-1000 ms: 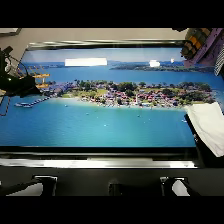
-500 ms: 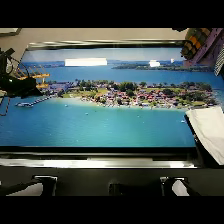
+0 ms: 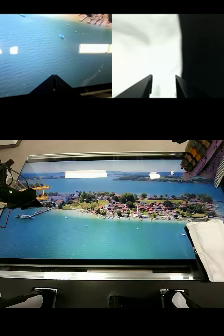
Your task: Fold the clothes and pants, and hang the long-sleeved shirts on hangers.
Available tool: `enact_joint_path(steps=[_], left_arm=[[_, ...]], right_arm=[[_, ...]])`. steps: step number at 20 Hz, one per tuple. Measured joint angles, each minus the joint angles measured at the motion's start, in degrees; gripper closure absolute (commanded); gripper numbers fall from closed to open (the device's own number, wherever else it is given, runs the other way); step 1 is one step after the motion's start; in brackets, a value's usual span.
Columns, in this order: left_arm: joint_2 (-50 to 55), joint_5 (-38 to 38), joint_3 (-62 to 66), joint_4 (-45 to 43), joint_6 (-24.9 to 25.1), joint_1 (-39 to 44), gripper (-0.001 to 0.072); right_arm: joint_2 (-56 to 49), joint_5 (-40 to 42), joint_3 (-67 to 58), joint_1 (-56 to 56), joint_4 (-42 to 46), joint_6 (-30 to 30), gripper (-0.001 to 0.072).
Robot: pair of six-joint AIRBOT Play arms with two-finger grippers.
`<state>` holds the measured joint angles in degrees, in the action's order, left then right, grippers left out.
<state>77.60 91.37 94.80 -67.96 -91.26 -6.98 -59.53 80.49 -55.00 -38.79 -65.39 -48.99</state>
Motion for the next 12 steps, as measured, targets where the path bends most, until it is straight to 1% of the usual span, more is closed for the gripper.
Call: enact_joint_path(steps=[1,2,3,4,5,6,7,10,12], left_arm=[[0.0,-0.5,0.0,0.0,0.0,0.2,0.0689],[0.0,-1.3,0.0,0.0,0.0,0.5,0.0689],[0.0,-2.2,-0.1,0.0,0.0,1.0,0.0689],[0.0,-3.3,-0.1,0.0,0.1,1.5,0.0689],[0.0,-4.3,-0.4,0.0,0.6,2.2,0.0690],[0.0,-5.3,-0.8,0.0,1.3,3.0,0.0690],[0.0,-6.3,-1.5,-0.2,2.4,4.0,0.0690],[-1.4,-8.4,-5.9,-2.6,4.2,6.8,0.0690],[-3.5,-9.9,-10.2,-5.1,4.5,8.1,0.0690]], right_arm=[[0.5,-2.5,-0.6,0.0,-3.1,-1.8,0.0452],[1.0,-5.3,-1.3,0.0,-7.0,-3.9,0.0472],[1.4,-8.5,-2.1,0.2,-12.0,-6.9,0.0516],[1.6,-11.4,-2.8,0.7,-16.9,-10.2,0.0550],[1.8,-14.2,-3.4,1.9,-22.1,-14.1,0.0600],[1.9,-16.3,-3.8,3.7,-26.3,-17.8,0.0621],[2.0,-17.9,-4.0,6.6,-29.8,-21.8,0.0678],[2.1,-19.4,-4.5,17.4,-35.4,-32.6,0.0679],[2.2,-18.2,-4.6,24.9,-36.0,-37.7,0.0679]])
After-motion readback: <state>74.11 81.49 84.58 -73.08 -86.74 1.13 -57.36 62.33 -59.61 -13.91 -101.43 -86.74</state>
